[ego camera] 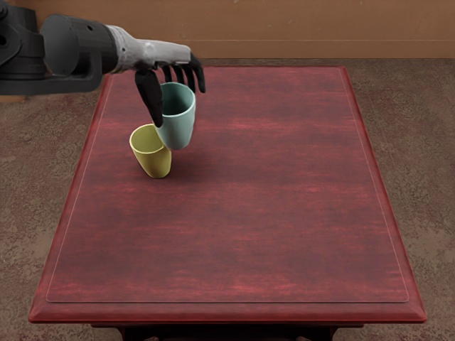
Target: Pick up cup and place in cup with left hand
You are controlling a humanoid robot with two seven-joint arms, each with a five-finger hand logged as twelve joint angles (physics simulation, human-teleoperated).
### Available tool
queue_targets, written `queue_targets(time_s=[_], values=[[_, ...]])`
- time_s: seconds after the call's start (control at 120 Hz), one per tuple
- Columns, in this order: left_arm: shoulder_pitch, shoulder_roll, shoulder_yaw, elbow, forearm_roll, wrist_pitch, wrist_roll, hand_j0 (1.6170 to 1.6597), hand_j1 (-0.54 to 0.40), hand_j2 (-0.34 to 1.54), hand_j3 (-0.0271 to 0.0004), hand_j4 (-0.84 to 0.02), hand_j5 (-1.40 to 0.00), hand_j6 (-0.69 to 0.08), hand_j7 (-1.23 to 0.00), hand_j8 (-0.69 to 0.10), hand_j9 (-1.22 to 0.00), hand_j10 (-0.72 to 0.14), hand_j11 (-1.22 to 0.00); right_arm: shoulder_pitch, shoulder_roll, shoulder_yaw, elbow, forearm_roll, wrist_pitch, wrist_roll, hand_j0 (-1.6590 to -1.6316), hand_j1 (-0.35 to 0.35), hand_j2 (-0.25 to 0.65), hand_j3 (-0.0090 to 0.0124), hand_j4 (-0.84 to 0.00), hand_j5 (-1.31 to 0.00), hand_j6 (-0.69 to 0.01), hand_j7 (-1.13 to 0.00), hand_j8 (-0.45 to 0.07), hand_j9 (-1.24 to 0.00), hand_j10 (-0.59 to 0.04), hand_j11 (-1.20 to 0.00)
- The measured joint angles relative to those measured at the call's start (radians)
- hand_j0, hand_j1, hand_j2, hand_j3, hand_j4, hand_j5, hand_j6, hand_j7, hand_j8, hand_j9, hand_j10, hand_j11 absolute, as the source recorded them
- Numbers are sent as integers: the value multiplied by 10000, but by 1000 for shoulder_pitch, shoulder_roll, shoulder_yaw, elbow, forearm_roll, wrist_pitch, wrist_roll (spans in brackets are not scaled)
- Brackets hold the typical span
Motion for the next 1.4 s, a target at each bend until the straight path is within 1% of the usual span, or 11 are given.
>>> queue_targets(time_s=[0.25, 0.375, 0.775, 0.967, 1.4], values=[[3, 64, -11, 1, -21, -26, 0, 16580, -1371, 2385, 0, -4240, -5536, -4079, -5568, -3687, -5522, -4249, -5525, 3, 0, 1, 1, 0, 0, 0, -16581, -3203, -48, 0, -241, -311, -242, -311, -241, -311, -240, -311], [4, 84, -12, 5, -23, -35, 0, 16580, -1351, 2350, 0, -4227, -5521, -4094, -5530, -3706, -5503, -4238, -5506, 3, 0, 1, 1, 0, 0, 0, -16581, -3203, -48, 0, -241, -311, -242, -311, -241, -311, -240, -311], [11, 81, -6, 58, -18, -63, 0, 16580, -1280, 2184, 0, -4179, -5473, -4103, -5502, -3724, -5448, -4195, -5449, 4, 0, 1, 1, 0, 0, 0, -16581, -3203, -48, 0, -241, -311, -242, -311, -241, -311, -240, -311], [18, 73, -5, 80, -15, -64, 0, 16579, -1207, 1978, 0, -4183, -5456, -4113, -5472, -3758, -5444, -4190, -5444, 5, 0, 1, 1, 0, 0, 0, -16581, -3204, -48, 0, -241, -311, -242, -311, -241, -311, -240, -311], [32, 46, -5, 111, -11, -48, 0, 16581, -1271, 2172, 0, -4189, -5451, -4108, -5483, -3788, -5438, -4197, -5438, 5, 0, 1, 0, 0, 0, 0, -16581, -3203, -48, 0, -241, -311, -242, -311, -241, -311, -240, -311]])
